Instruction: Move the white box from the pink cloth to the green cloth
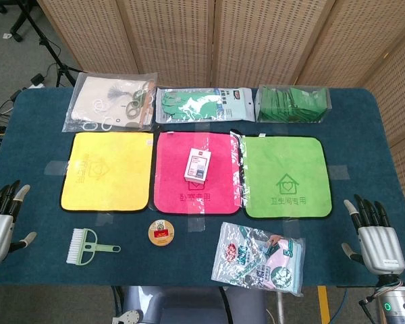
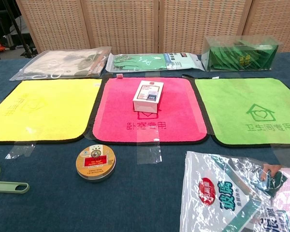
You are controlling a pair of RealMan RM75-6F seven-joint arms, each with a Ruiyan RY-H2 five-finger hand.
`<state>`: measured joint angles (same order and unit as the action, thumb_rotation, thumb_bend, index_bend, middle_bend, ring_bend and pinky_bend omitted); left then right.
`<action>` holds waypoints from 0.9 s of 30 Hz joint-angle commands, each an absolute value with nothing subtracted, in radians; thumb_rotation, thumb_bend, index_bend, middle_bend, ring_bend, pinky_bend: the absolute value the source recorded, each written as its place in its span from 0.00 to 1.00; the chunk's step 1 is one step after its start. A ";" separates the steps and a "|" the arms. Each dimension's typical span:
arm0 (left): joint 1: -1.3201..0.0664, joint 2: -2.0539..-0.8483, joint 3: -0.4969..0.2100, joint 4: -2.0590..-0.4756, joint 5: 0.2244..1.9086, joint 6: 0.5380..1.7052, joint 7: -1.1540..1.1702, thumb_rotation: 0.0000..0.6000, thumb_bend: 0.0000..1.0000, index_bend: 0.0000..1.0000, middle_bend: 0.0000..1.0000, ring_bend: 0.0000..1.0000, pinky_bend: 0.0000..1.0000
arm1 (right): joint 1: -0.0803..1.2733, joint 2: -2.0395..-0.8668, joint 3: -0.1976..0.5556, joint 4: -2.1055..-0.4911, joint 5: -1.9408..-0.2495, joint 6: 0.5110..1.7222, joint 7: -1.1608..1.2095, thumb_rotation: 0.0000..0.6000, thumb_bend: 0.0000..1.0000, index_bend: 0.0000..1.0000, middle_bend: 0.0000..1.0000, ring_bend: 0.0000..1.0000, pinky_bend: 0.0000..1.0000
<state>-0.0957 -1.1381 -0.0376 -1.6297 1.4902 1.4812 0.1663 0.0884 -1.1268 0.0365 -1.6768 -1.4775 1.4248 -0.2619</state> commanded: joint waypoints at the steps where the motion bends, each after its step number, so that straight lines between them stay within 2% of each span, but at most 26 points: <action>1: -0.095 -1.139 -0.037 -1.630 1.492 1.483 0.170 1.00 0.14 0.00 0.00 0.00 0.00 | 0.088 -1.127 0.036 -1.676 -1.478 1.424 -0.261 1.00 0.26 0.00 0.00 0.00 0.00; 27: -0.090 -1.130 -0.024 -1.650 1.571 1.531 0.144 1.00 0.14 0.00 0.00 0.00 0.00 | 0.092 -1.134 0.029 -1.676 -1.487 1.420 -0.276 1.00 0.26 0.00 0.00 0.00 0.00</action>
